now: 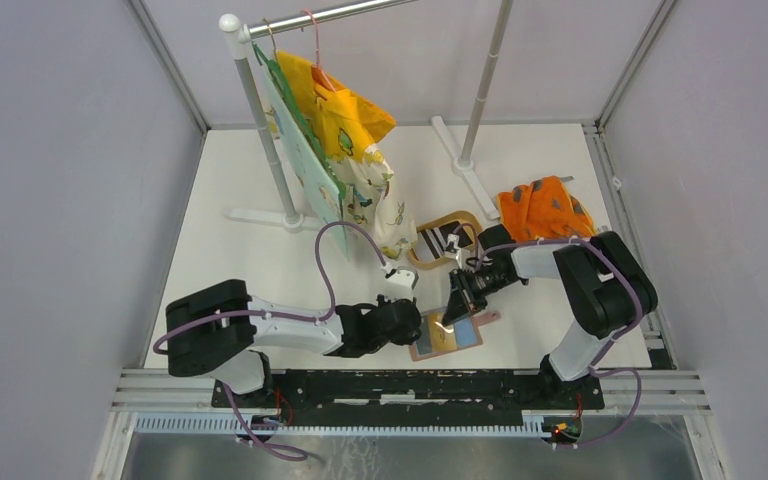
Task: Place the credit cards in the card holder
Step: Insert the credit card into the card holder.
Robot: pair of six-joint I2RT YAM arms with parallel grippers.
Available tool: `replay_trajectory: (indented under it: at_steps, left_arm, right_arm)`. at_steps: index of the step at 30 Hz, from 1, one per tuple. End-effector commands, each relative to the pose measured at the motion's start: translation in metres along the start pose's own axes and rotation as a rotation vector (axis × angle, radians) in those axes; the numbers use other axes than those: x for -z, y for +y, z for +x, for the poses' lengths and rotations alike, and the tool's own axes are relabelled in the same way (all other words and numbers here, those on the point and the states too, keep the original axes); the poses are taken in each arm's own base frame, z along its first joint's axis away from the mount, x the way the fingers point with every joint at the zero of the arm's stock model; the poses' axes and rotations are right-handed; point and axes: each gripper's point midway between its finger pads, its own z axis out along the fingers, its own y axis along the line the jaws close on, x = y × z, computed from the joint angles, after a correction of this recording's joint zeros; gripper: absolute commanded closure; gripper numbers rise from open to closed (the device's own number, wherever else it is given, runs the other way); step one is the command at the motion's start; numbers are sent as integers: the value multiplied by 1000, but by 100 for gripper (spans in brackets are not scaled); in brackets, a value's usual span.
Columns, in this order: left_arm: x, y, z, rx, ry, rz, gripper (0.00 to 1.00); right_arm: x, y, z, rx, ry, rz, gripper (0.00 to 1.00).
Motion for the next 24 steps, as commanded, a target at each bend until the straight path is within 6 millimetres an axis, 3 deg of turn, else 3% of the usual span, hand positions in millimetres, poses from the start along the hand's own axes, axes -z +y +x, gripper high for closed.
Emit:
replay_trajectory:
  at_steps: [1,8,14,19,24]
  left_arm:
    - [-2,-11,-14,-28,-47,12,73]
    - [15,-26,-29,-35,-94,54,72]
    - [39,-73,-42,-14,-131,249,64]
    - [42,-91,-45,6,-143,308,66]
    - [46,-126,-53,39,-167,428,67]
  right_arm:
    - [-7,-10,-1,13,29,52,87]
    - [-10,-9,-3,41,51,51,81]
    - [-5,-6,-9,105,58,56,75]
    - [1,-6,-10,124,43,70,69]
    - [0,-7,-9,121,48,68,67]
